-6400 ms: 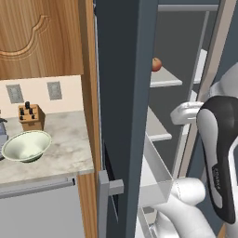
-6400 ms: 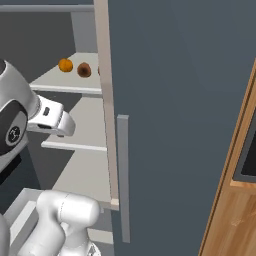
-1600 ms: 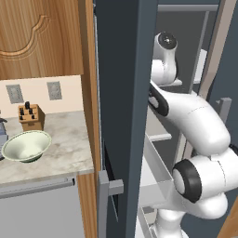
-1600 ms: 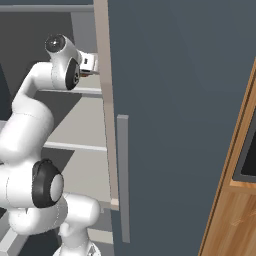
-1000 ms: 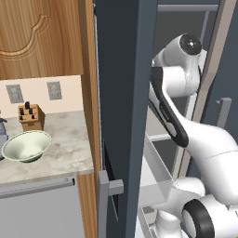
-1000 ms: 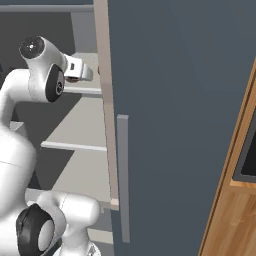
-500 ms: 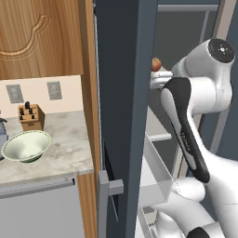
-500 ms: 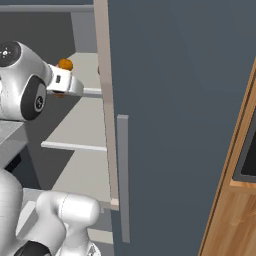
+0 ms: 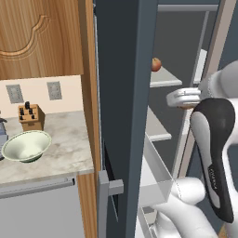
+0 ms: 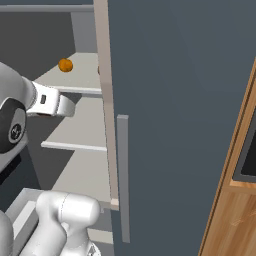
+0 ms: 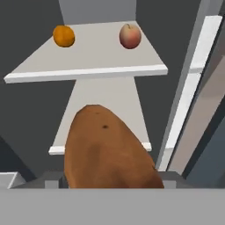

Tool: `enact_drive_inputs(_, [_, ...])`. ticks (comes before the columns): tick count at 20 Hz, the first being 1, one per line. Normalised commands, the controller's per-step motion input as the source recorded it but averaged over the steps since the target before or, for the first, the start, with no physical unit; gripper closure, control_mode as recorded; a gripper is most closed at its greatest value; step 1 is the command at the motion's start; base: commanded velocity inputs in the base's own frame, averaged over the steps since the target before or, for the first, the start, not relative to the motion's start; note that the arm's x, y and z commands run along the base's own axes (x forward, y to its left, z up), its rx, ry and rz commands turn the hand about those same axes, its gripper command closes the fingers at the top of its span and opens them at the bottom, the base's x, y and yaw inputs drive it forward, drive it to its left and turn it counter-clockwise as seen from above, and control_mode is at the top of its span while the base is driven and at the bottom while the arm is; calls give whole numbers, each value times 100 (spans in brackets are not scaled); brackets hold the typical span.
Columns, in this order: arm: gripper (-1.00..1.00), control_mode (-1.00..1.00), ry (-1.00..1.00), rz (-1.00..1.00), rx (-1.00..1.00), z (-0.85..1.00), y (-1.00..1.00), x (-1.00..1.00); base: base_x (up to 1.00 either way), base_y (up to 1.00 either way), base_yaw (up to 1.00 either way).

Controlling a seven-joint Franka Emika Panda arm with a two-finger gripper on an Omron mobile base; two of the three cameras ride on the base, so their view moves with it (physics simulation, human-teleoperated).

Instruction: Take the orange, potato, and peach from the freezer and place them in the bowl on the counter.

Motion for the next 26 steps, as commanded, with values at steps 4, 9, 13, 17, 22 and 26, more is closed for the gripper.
enact_drive_inputs(4, [100,-100,8,0,0,0,-15,-86,0,0,0])
enact_drive_inputs(9, [100,-100,15,0,0,0,-14,-69,0,0,0])
enact_drive_inputs(13, [100,-100,17,0,0,0,-3,-51,0,0,0])
enact_drive_inputs(17, [100,-100,17,0,0,-5,0,-33,0,0,0])
enact_drive_inputs(22, [100,-100,12,0,-1,-21,0,-3,0,0,0])
enact_drive_inputs(26, [100,-100,6,1,-1,-32,0,0,0,0,0])
